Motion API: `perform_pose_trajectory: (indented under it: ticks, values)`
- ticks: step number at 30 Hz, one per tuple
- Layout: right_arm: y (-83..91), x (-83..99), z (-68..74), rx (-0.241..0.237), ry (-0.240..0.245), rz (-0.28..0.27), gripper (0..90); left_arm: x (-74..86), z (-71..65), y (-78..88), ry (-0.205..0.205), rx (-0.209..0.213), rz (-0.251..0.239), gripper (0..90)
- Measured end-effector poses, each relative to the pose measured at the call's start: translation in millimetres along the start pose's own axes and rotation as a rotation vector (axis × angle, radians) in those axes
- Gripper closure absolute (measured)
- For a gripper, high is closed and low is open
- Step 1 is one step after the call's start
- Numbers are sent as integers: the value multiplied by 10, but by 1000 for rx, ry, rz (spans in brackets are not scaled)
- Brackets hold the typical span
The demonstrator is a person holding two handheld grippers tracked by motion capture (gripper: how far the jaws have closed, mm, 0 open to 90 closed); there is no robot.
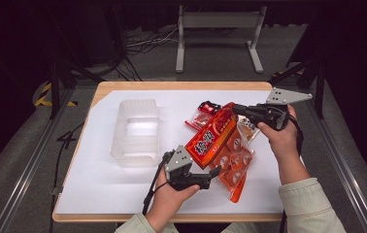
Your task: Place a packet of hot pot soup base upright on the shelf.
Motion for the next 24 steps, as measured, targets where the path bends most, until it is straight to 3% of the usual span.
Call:
perform_pose_trajectory:
  ticks: [5, 6, 7, 13, 20, 24]
  values:
    - [3, 8, -7, 2, -2, -4, 900, 12, 14, -77, 26, -7, -6, 157]
    - [3, 9, -5, 3, -2, -5, 900, 28, 11, -109, 87, 23, 10, 155]
    - [3, 11, -4, 2, -2, -5, 900, 36, 10, -128, 91, 27, 12, 162]
    - [-6, 25, -5, 3, -8, -10, 900, 80, -1, -231, 86, 8, 8, 130]
    - [-14, 38, -9, 8, -5, -17, 900, 97, 18, -310, 93, -39, -25, 185]
    - [-19, 42, 8, 3, -5, -19, 900, 154, 14, -386, 94, -53, 10, 200]
Point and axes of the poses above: each handheld gripper's, and its own axes: y roughly backward along the jaws, x roughly out of its underside, z roughly to its left, the point moved 4 cm from there along -y, roughly forward along the jaws, and after that the axes turned 2 degrees about x, right-handed, at the moved point
